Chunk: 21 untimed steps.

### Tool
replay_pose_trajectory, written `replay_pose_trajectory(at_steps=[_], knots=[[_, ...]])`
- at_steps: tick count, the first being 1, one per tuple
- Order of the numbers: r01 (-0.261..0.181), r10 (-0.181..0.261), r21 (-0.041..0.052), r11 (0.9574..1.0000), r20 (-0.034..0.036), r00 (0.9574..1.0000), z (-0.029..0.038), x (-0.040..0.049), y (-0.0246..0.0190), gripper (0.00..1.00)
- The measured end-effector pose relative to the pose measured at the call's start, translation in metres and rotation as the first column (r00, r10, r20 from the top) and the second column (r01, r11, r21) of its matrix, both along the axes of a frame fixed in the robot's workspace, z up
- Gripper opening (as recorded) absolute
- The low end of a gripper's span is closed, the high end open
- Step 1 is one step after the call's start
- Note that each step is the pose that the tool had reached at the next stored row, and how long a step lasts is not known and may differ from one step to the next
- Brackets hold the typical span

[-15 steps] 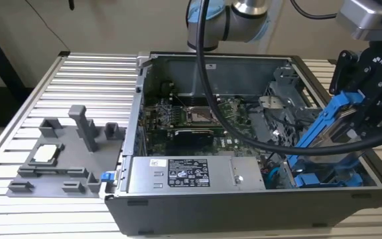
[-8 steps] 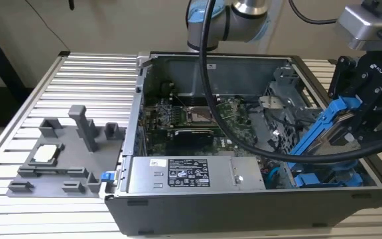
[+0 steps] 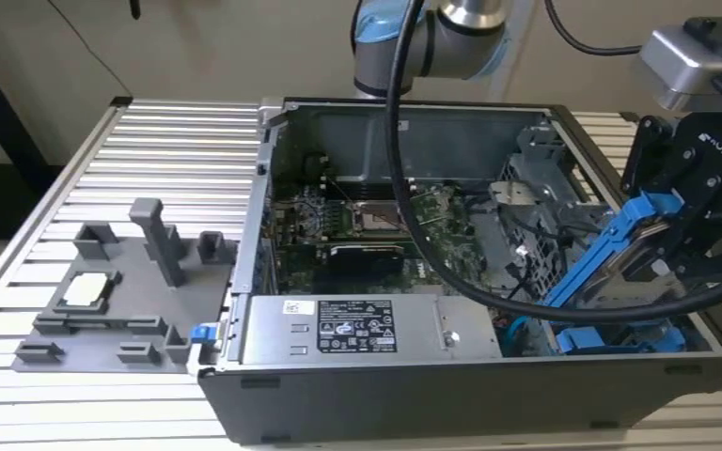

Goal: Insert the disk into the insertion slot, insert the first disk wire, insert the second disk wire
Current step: 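Insert the disk into the insertion slot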

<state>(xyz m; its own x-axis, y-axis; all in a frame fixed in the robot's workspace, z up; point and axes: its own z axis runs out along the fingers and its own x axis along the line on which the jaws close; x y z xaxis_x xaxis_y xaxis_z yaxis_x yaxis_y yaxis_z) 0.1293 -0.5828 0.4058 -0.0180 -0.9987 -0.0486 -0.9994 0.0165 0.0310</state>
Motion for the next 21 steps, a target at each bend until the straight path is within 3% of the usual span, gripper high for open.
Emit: replay_pose_trajectory(at_steps=[3,6,19,21], knots=[[0.0,0.0,0.0,1.0,-0.0009,1.0,-0.0014,0.0004,-0.0014,0.33],[0.0,0.0,0.0001,1.0,-0.0064,1.0,-0.0016,0.0004,-0.0017,0.33],[0.0,0.0,0.0001,1.0,-0.0065,1.0,-0.0245,0.0004,-0.0018,0.33],[0.0,0.0,-0.0002,1.0,-0.0065,1.0,-0.0252,0.0004,-0.0018,0.33]])
